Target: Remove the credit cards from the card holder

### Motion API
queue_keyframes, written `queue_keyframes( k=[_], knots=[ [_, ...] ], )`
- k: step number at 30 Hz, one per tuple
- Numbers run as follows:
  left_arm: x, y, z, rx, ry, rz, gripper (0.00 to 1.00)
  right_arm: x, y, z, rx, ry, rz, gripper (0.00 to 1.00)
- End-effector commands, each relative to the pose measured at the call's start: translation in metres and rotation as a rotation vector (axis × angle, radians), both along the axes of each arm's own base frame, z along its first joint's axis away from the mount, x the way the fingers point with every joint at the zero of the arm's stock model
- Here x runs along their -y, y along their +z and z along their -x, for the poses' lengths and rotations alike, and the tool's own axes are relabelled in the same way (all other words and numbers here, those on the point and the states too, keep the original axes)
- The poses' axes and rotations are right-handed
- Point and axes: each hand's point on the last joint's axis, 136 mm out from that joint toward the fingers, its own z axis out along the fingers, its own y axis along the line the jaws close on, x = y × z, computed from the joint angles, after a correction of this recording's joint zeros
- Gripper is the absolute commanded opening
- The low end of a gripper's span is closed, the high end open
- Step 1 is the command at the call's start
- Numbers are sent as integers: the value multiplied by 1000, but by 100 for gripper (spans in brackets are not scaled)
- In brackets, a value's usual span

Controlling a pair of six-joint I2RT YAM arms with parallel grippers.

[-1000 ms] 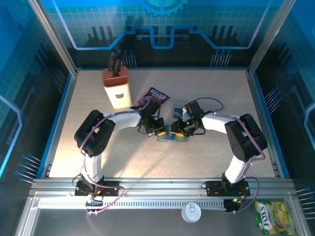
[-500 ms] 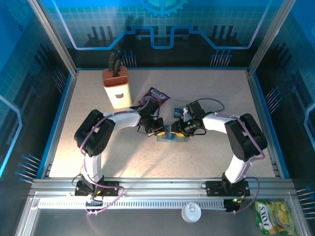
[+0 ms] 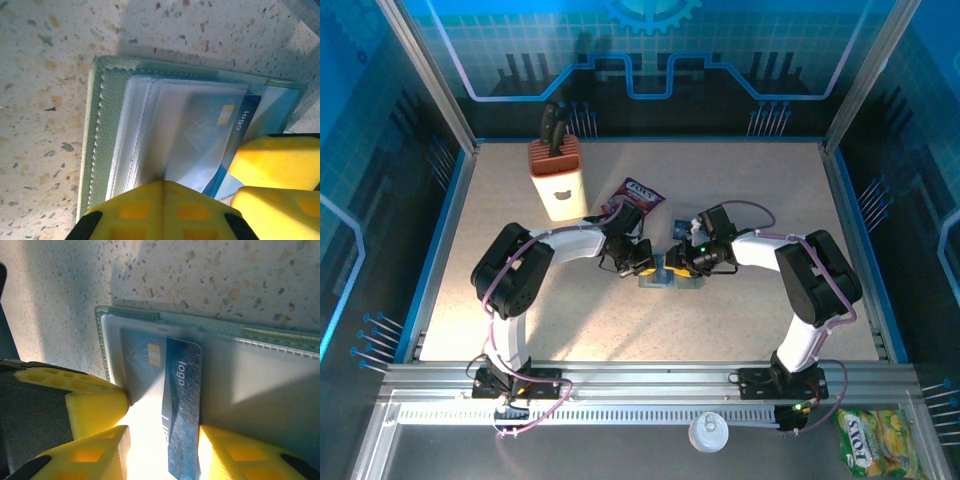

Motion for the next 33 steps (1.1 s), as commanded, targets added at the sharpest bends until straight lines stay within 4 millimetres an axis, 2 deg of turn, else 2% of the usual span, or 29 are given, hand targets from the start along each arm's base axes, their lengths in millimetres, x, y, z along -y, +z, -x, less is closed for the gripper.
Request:
queue_keyframes(
  k=[1, 4, 13, 19, 33],
  knots=[
    [-15, -21, 14, -72, 5, -54, 0, 0, -3, 1, -23, -6, -32, 39],
    [-15, -21, 14, -73, 6, -55, 0, -1, -1, 1, -18, -4, -36, 37],
    [-16, -21, 15, -73, 7, -57, 0, 2, -2, 1, -14, -13, -32, 18],
    [-16, -21, 15, -74, 9, -56, 0, 6, -3, 3, -16, -21, -22, 8],
    [-17, -21, 16, -75, 9, -57, 0, 30, 4, 8, -2, -40, 4, 1]
  ],
)
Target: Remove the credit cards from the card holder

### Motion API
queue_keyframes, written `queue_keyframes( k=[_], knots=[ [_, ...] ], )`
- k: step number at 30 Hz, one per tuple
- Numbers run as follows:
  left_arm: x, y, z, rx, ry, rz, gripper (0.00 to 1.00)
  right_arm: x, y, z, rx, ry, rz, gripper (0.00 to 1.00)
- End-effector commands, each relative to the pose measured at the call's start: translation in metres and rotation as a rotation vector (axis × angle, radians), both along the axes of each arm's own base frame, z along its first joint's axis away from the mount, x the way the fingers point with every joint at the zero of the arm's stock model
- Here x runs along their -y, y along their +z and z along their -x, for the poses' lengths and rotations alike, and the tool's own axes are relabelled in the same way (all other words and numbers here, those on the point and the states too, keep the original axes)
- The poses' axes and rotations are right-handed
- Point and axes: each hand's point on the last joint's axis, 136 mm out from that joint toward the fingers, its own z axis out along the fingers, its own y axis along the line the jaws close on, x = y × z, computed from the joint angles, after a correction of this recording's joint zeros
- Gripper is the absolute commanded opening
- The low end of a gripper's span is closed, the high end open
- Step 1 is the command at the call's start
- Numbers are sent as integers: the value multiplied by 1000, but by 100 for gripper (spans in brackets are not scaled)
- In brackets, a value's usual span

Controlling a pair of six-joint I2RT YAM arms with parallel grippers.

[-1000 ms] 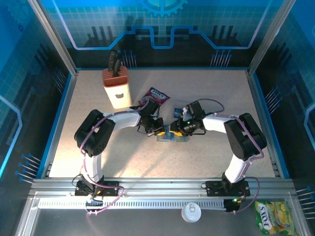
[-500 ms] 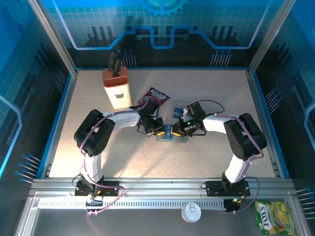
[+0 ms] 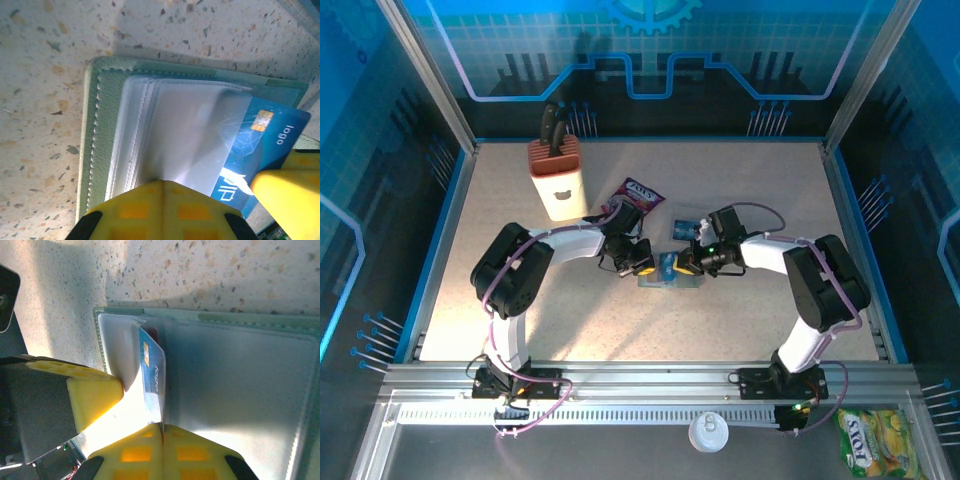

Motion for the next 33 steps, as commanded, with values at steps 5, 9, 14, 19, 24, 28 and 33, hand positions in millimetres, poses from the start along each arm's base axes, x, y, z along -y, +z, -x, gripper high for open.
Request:
queue_keyframes(
  k=[5, 9, 14, 19, 24, 28, 33],
  knots=[
    [-14, -13, 17, -64, -3, -45, 0, 15, 11, 8, 28, 14, 42, 0],
    [-8, 3, 10, -30, -15, -21, 0, 14, 29, 6, 78, 33, 37, 0],
    [-2, 30, 1, 23, -43, 2, 0, 22, 44, 7, 119, 62, 75, 0],
    [-8, 57, -4, 86, -76, -10, 0, 31, 65, 6, 184, 87, 100, 0],
    [-25, 93, -9, 173, -114, -32, 0, 35, 86, 7, 246, 121, 129, 0],
    [-39, 114, -10, 220, -122, -32, 0, 39, 97, 10, 279, 137, 153, 0],
    [-50, 131, -5, 259, -110, -26, 0, 47, 113, 11, 330, 158, 203, 0]
  ],
)
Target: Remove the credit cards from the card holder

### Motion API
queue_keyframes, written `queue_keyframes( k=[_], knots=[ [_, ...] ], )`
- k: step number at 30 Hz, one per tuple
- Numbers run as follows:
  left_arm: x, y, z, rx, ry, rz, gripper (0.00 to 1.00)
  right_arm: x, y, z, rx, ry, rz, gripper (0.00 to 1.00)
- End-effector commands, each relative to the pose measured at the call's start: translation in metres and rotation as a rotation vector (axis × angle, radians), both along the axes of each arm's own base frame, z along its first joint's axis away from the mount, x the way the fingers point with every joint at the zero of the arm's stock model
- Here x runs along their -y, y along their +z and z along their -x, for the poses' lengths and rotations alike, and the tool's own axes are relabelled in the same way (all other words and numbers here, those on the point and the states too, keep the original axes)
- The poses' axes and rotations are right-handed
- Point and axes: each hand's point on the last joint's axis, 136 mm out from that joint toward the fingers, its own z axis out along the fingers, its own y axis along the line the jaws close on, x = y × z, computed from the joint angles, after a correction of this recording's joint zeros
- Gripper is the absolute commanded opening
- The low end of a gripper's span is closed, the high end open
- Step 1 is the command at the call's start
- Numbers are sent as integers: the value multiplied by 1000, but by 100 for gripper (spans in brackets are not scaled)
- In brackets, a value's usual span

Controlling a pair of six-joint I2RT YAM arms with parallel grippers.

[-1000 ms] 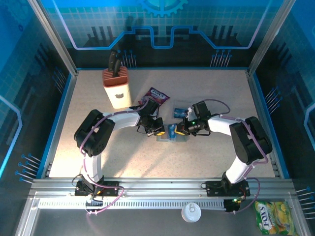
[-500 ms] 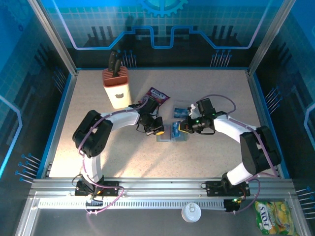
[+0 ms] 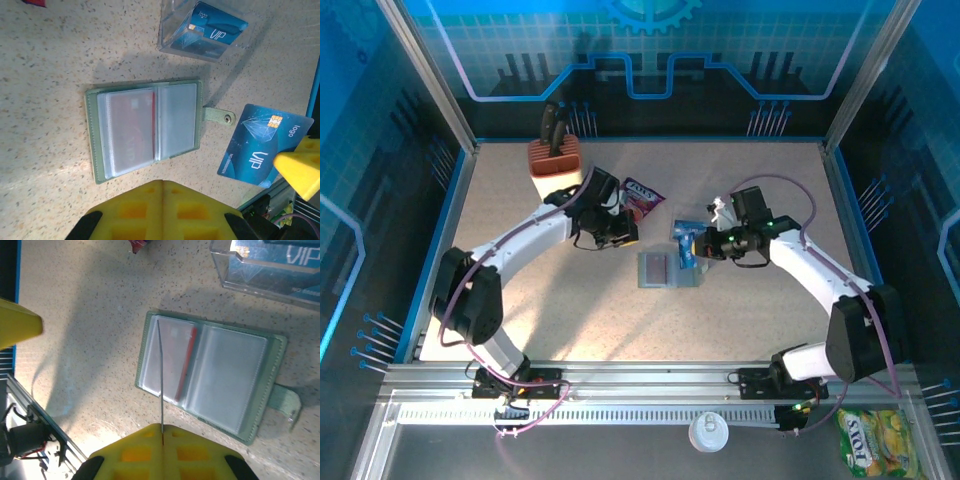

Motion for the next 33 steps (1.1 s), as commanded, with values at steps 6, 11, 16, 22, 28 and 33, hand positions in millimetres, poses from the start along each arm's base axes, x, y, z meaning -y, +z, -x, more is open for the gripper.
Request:
queue_keyframes(
  k=[6, 11, 16, 22, 28, 33],
  knots=[
    [-15, 10, 21, 24, -16, -20, 0, 19, 37, -1, 132, 111, 155, 0],
    [-19, 11, 25, 36, -18, -22, 1, 21, 58, -10, 255, 241, 281, 0],
    [-18, 15, 25, 38, -6, -3, 2, 18, 70, -16, 322, 441, 404, 0],
    [-10, 15, 24, 30, -3, 44, 2, 25, 60, -20, 447, 815, 655, 0],
    [-10, 8, 25, 12, 5, 40, 2, 22, 63, -41, 515, 971, 734, 0],
    [-11, 6, 25, 0, 2, 29, 2, 15, 53, -56, 492, 1073, 755, 0]
  ],
)
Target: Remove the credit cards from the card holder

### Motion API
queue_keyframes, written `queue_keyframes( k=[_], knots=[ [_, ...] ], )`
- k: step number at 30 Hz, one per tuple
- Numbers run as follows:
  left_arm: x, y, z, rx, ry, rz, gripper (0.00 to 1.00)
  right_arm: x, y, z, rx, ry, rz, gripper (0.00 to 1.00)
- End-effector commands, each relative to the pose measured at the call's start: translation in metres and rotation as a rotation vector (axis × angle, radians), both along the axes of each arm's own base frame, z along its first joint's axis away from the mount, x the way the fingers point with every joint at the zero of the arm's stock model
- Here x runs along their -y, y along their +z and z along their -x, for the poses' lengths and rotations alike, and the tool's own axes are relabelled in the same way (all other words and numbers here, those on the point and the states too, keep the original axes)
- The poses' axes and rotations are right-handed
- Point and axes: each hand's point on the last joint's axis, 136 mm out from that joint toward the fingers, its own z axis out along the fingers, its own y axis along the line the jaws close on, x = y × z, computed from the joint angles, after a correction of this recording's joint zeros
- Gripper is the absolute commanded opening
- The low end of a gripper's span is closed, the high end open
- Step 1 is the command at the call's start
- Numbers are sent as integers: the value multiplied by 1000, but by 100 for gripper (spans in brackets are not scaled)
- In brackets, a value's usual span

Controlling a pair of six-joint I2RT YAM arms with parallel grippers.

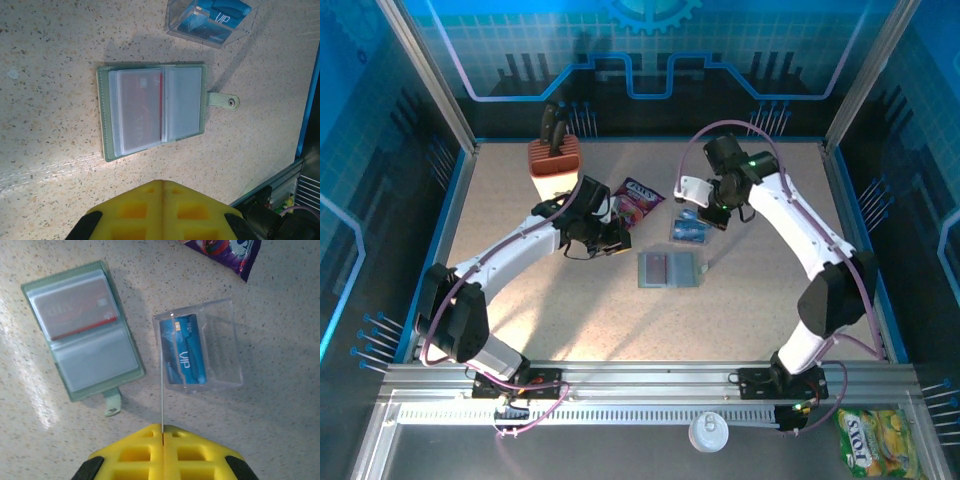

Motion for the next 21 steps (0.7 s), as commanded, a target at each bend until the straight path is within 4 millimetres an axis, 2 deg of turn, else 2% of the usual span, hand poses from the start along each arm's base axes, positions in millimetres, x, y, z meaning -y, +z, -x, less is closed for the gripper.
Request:
queue_keyframes(
  k=[1, 8, 12, 17, 21],
  knots=[
    [2, 4, 1, -7, -5, 21, 2, 0, -9, -5, -28, 109, 96, 0],
    [6, 9, -4, -7, 19, 45, 3, -16, -21, -26, -72, 126, 73, 0],
    [5, 15, -2, -15, 25, 47, 3, -16, -37, -35, -100, 121, 90, 0],
    [7, 25, -1, -4, 32, 72, 4, -15, -47, -39, -154, 83, 68, 0],
    [12, 25, -7, -2, 27, 82, 5, -13, -55, -43, -176, 64, 66, 0]
  ],
)
